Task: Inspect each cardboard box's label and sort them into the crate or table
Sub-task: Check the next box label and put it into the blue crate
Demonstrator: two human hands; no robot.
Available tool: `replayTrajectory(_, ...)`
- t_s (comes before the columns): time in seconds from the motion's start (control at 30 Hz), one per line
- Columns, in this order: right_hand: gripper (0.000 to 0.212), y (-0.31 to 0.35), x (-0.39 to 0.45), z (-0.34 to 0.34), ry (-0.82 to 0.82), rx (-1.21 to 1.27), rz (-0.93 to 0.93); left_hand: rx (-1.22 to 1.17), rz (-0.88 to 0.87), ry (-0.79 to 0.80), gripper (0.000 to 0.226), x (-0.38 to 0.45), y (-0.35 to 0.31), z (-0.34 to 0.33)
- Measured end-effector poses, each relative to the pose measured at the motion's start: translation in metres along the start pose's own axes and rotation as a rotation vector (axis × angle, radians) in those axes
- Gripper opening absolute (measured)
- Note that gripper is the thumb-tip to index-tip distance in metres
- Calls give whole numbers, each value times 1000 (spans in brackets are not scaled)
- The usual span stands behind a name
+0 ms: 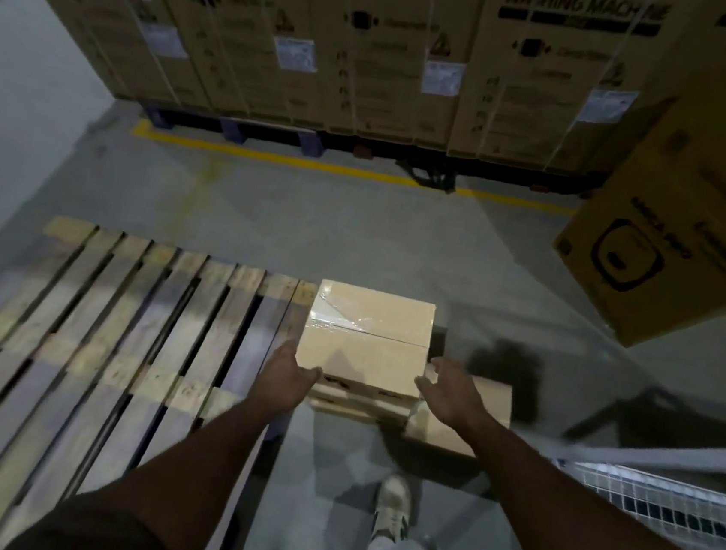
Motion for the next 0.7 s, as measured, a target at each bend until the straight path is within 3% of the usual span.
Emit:
replayTrajectory(0.13, 57, -16, 54, -31, 58, 73, -72, -3, 80, 20, 57, 43, 15, -15)
replayTrajectory(0.33, 62, -36, 109, -68, 22, 118, -215, -43, 112, 13, 66, 122, 60, -40)
replayTrajectory(0.53, 58, -83, 161, -122, -13, 273, -370, -167, 289, 54, 116, 259, 250, -129)
replayTrajectory(0.6, 68, -94, 169, -144, 13, 310, -407, -259, 350, 142, 99, 251, 243, -136)
replayTrajectory(0.67, 75, -100, 172, -157, -1, 349, -428, -274, 333, 175, 47, 215, 180, -115)
replayTrajectory(0.7, 76, -95, 168, -153, -20, 365, -437, -275, 303, 172, 32, 202, 153, -105)
Point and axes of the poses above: each hand's wrist, its own x-axis towards the middle knuckle, its own z-axis out of the back of the hand, y = z × x, the point moved 10 cm from there along x, towards the middle knuckle, and after that the axes turned 3 degrees about -x, right-handed, at the moved point
